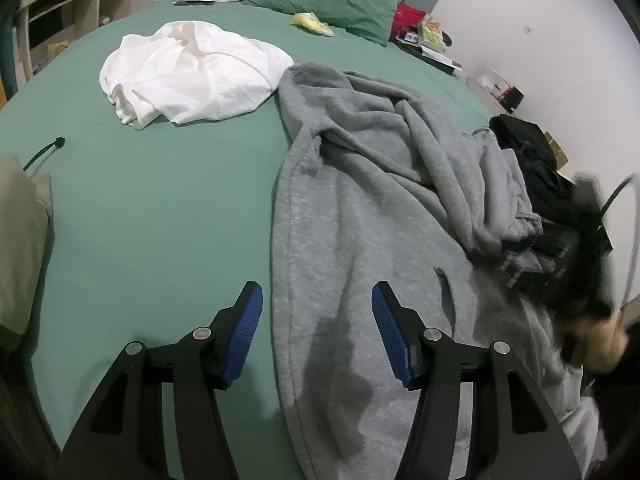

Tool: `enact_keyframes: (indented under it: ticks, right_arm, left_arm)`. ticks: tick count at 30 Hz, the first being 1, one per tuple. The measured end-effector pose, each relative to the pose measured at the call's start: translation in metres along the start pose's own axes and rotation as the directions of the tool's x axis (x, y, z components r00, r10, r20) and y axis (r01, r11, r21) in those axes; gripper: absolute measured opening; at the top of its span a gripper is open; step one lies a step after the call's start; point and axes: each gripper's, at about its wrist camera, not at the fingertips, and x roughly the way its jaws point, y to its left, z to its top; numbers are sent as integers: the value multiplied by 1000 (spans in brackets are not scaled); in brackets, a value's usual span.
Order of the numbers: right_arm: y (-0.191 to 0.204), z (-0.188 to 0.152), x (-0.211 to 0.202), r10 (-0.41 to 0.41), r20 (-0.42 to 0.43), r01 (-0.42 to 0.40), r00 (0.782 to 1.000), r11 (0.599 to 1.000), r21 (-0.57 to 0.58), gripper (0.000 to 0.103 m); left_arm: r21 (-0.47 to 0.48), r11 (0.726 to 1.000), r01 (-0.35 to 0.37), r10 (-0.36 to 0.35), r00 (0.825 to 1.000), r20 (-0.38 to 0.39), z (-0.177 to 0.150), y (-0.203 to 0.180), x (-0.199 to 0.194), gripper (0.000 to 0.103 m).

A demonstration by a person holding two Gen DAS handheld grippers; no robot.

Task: Fold large clothes

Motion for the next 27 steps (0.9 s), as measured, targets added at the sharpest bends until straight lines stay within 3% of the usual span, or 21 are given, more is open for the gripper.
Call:
enact_keyframes:
  ticks: [2, 4, 7, 9, 10, 13, 16, 18, 24, 27]
  right_arm:
    - [2, -11, -3, 24, 39, -25, 999, 999, 28, 63]
    - [-6, -6, -26, 65, 120, -73, 991, 996, 57, 67]
    - [-22, 8, -58, 1, 266, -19, 964, 998, 66, 79]
    - [-45, 23, -62, -84, 313, 52, 946, 993, 109, 81]
    - [-62, 30, -55, -105, 301, 58, 948, 985, 160, 81]
    - [-112, 26, -13, -62, 209, -13, 976, 941, 339, 80]
    - [-134, -3, 23, -99, 47, 70, 994, 903, 424, 65]
    - [-132, -27, 21, -118, 111, 60, 987, 903, 426, 63]
    - [-103, -48, -15, -178, 93, 133, 980, 921, 367, 66]
    - [-101, -70, -41, -158, 96, 110, 983, 918, 381, 66]
  left_arm:
    - [4, 1000, 2, -2, 1000, -5, 0, -1, 1, 60]
    - [-3, 1000, 1, -1, 1000, -5, 0, 2, 1, 60]
    - [-19, 1000, -1, 1, 1000, -3, 2, 6, 1, 60]
    - [-31, 1000, -2, 1, 1000, -6, 3, 9, 3, 60]
    - [-34, 999, 0, 0, 1000, -10, 2, 9, 3, 60]
    - [-30, 1000, 8, -8, 1000, -17, 4, 5, 6, 60]
    - [-8, 1000, 2, -2, 1000, -12, 5, 1, 7, 60]
    - [-3, 1000, -2, 2, 1000, -1, 4, -1, 6, 60]
    - [4, 999, 33, -33, 999, 37, -10, -9, -2, 60]
    - [0, 1000, -26, 26, 999, 47, -33, -15, -11, 60]
